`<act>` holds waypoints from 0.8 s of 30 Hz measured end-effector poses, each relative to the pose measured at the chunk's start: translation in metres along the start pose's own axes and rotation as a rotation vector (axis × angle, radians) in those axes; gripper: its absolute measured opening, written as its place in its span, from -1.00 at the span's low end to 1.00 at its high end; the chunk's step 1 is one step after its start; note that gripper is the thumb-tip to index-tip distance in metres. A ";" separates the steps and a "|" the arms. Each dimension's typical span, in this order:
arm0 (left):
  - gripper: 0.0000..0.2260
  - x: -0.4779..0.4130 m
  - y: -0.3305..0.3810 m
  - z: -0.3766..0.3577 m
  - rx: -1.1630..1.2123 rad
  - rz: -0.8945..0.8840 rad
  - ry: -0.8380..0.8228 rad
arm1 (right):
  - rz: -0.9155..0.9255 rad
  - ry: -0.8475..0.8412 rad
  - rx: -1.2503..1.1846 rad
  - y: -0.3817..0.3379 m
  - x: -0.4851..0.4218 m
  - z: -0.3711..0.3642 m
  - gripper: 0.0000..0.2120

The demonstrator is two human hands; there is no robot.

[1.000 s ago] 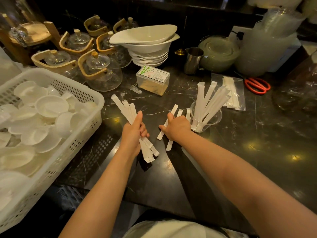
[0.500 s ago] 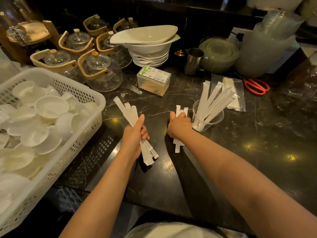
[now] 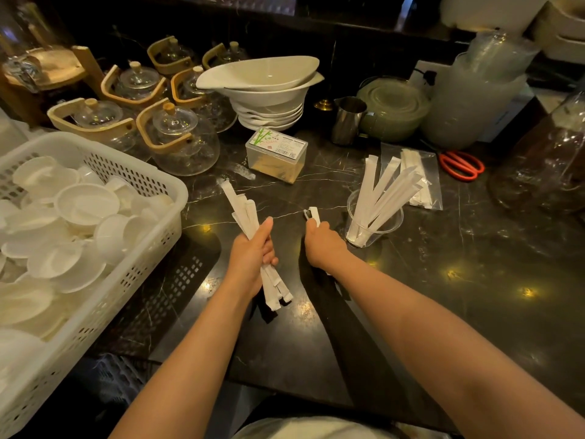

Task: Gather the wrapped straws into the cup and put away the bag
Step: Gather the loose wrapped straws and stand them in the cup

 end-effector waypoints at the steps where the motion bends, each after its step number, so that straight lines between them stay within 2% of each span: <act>1: -0.77 0.001 0.000 -0.002 0.000 0.000 -0.009 | 0.016 0.008 -0.026 0.000 0.002 0.002 -0.64; 3: -0.78 0.001 0.000 -0.005 -0.004 0.000 -0.020 | 0.052 0.013 -0.126 -0.001 0.005 0.007 -0.65; 6: -0.77 0.002 0.002 -0.011 0.001 -0.016 -0.035 | 0.099 0.033 -0.403 -0.001 0.011 0.018 -0.65; 9: -0.82 0.006 0.004 -0.020 -0.006 -0.041 -0.066 | 0.094 0.136 -0.698 0.004 0.019 0.033 -0.64; 11: -0.88 0.010 0.007 -0.031 -0.013 -0.077 -0.114 | 0.075 0.230 -0.843 0.008 0.024 0.042 -0.70; 13: -0.94 0.015 0.010 -0.044 -0.040 -0.116 -0.174 | 0.090 0.298 -0.933 0.010 0.030 0.050 -0.88; 15: -0.96 0.019 0.012 -0.057 -0.056 -0.150 -0.203 | 0.122 0.302 -1.000 0.008 0.036 0.054 -0.96; 18: -0.82 0.024 0.015 -0.075 -0.045 -0.238 -0.248 | 0.146 0.278 -1.092 0.009 0.044 0.057 -0.88; 20: -0.74 0.026 0.016 -0.086 -0.041 -0.279 -0.277 | 0.145 0.332 -1.114 0.016 0.047 0.062 -0.89; 24: -0.75 0.031 0.014 -0.106 -0.128 -0.342 -0.288 | 0.182 0.467 -1.155 0.023 0.056 0.072 -0.95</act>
Point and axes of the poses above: each hand's wrist, its own x-axis away from the middle knuckle, its own z-axis out of the back of the hand, y = z × x, the point moved 7 cm from there along -x, towards the middle knuckle, and after that the axes turned 11 degrees about y, right-handed, at the moved point
